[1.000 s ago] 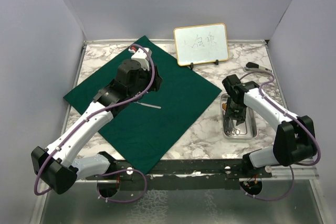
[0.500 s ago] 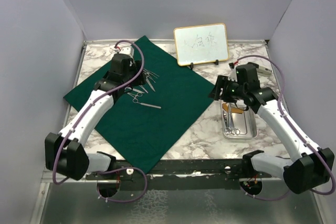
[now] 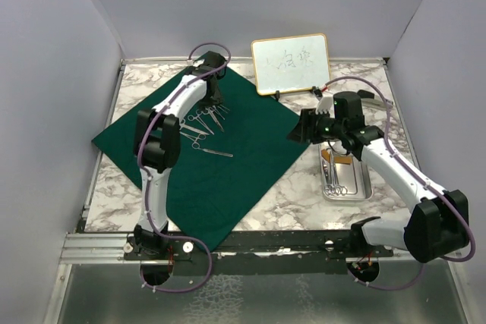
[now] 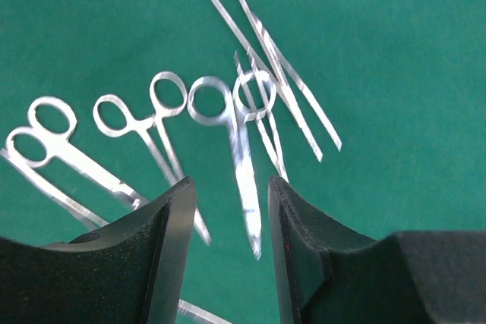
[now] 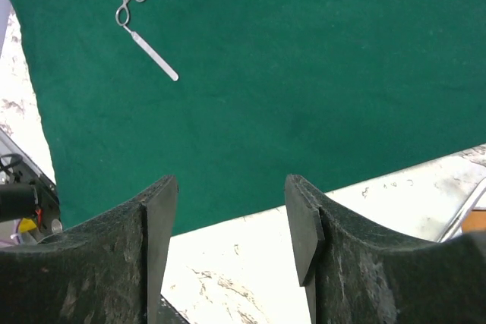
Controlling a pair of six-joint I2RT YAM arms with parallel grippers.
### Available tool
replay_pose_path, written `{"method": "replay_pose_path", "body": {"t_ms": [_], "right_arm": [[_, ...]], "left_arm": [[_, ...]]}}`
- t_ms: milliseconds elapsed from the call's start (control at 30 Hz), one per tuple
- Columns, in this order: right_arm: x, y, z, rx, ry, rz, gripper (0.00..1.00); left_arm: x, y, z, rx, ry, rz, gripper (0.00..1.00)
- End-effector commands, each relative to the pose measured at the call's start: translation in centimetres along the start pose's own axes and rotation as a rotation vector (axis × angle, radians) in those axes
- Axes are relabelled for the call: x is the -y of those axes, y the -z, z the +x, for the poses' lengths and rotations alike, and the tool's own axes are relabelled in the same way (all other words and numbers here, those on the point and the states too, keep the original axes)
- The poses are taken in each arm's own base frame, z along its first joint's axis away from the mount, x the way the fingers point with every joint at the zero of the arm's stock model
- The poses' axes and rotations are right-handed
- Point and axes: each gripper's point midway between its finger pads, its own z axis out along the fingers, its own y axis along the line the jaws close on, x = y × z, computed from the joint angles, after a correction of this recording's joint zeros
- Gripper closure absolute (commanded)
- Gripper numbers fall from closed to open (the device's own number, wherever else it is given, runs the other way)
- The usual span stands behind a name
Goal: Prepare the surgical pack
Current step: Pick up the medical item from the surgical kit.
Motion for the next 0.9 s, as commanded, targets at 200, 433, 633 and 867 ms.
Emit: {"method": "replay_pose_path", "body": {"t_ms": [200,433,633,867], "right_arm": [[-0.6,0.1,1.1,0.033,0.061,-0.071,0.42],[-0.3,0.2,1.0,0.047,0.061,-0.051,0.42],[-0.1,0.0,1.4,0.040,0.063,-0.049,0.42],[0.1,-0.2,1.5,0.037,0.058,-0.042,0.42]], "left_arm": [[-0.6,-4.9,-4.4,-0.013,0.320,-0.168,0.53],[-0.1,-7.4,-5.0,-0.031,0.415,-0.149,0.55],[0.8,-8.8,-5.8,-0.028,0.448,-0.103,0.56],[1.3,-9.1,-6.3,-0.011,0.462,-0.081,0.56]]}}
